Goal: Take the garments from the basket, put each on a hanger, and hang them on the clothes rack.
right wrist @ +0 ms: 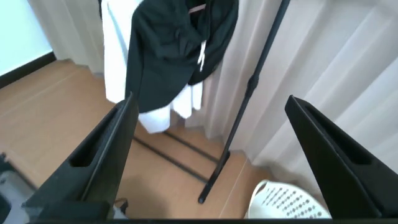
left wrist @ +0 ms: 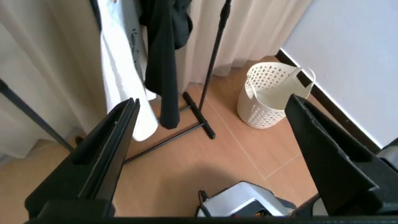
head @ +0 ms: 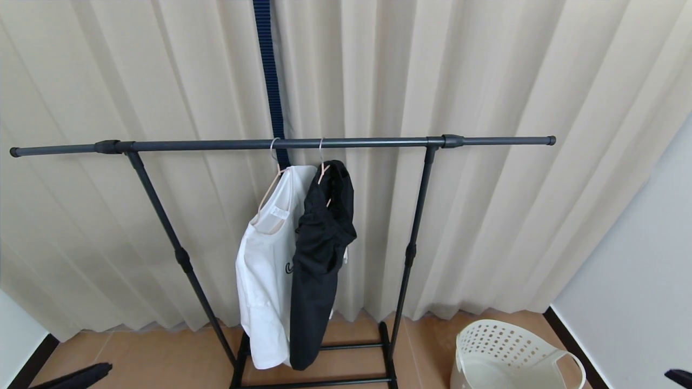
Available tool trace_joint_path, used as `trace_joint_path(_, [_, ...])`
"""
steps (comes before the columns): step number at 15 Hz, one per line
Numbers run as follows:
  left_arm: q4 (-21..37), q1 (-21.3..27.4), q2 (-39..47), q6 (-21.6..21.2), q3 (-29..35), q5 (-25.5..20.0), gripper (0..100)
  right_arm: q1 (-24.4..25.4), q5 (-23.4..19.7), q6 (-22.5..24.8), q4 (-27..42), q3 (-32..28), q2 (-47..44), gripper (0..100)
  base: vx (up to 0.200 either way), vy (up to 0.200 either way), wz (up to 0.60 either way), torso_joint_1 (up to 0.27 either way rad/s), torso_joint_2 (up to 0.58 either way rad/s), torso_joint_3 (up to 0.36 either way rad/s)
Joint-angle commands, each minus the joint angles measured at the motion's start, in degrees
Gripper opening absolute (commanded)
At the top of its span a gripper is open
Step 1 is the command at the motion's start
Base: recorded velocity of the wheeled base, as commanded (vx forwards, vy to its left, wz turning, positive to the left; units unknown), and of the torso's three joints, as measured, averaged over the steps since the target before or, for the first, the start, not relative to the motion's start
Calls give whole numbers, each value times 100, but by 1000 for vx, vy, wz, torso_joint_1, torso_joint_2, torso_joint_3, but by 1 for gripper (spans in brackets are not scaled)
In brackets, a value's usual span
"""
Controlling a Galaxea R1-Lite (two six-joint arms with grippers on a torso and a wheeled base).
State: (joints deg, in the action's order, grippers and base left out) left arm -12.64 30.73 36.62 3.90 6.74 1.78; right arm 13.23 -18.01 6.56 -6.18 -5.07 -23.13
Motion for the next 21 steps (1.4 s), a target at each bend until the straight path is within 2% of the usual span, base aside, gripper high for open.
trace_joint_path(1, [913, -261, -1852, -276, -674, 103, 100, -13, 16, -5, 996, 156, 1636, 100, 0, 0, 0, 0, 0, 0])
trace_joint_path(3, [974, -718, -2010, -460, -674, 112, 100, -163, 25, -120, 1154, 156, 1838, 100, 0, 0, 0, 0, 0, 0])
trace_joint_path(5, [983, -1983, -2045, -856, -674, 103, 100, -294, 52, -462, 1128, 164, 1838, 100, 0, 0, 0, 0, 0, 0])
trace_joint_path(6, [983, -2783, -2177, -1093, -674, 15, 100, -294, 95, -515, 1110, 173, 1838, 100, 0, 0, 0, 0, 0, 0])
trace_joint_path(7, [1027, -3451, -2818, -1207, -674, -380, 100, -294, 175, -524, 1101, 182, 1838, 100, 0, 0, 0, 0, 0, 0])
trace_joint_path(8, [1194, -3583, -3135, -1172, -657, -582, 100, -294, 236, -524, 1093, 182, 1838, 100, 0, 0, 0, 0, 0, 0])
trace_joint_path(9, [1220, -3583, -3143, -1014, -648, -591, 100, -294, 324, -524, 1093, 182, 1838, 100, 0, 0, 0, 0, 0, 0])
trace_joint_path(10, [1211, -3583, -3135, -786, -657, -626, 100, -294, 421, -515, 1093, 182, 1838, 100, 0, 0, 0, 0, 0, 0])
trace_joint_path(11, [1124, -3574, -3143, -346, -674, -811, 100, -294, 772, -524, 1022, 200, 1838, 100, 0, 0, 0, 0, 0, 0])
trace_joint_path(12, [1097, -3469, -3161, -293, -674, -1039, 100, -294, 974, -524, 934, 243, 1838, 100, 0, 0, 0, 0, 0, 0])
trace_joint_path(13, [1097, -2941, -3214, -293, -674, -1022, 100, -294, 1053, -533, 829, 287, 1838, 100, 0, 0, 0, 0, 0, 0])
trace_joint_path(14, [1097, -2651, -3196, -302, -674, -1022, 100, -294, 1053, -533, 811, 296, 1838, 100, 0, 0, 0, 0, 0, 0])
trace_joint_path(15, [1097, -2625, -3187, -311, -674, -1031, 100, -294, 1053, -524, 811, 287, 1829, 100, 0, 0, 0, 0, 0, 0])
trace_joint_path(17, [1097, -2774, -3258, -302, -674, -978, 100, -303, 1212, -445, 864, 340, 1829, 100, 0, 0, 0, 0, 0, 0])
trace_joint_path(18, [1071, -3064, -3539, -337, -674, -872, 100, -321, 1440, -155, 776, 454, 1829, 100, 0, 0, 0, 0, 0, 0])
trace_joint_path(19, [1132, -3073, -3662, -504, -674, -521, 100, -321, 1546, -76, 732, 463, 1829, 100, 0, 0, 0, 0, 0, 0])
trace_joint_path(20, [1132, -3064, -3662, -496, -674, -283, 100, -330, 1563, -85, 724, 463, 1829, 100, 0, 0, 0, 0, 0, 0])
trace_joint_path(21, [1132, -3064, -3662, -425, -674, -310, 100, -338, 1590, -129, 732, 463, 1829, 100, 0, 0, 0, 0, 0, 0])
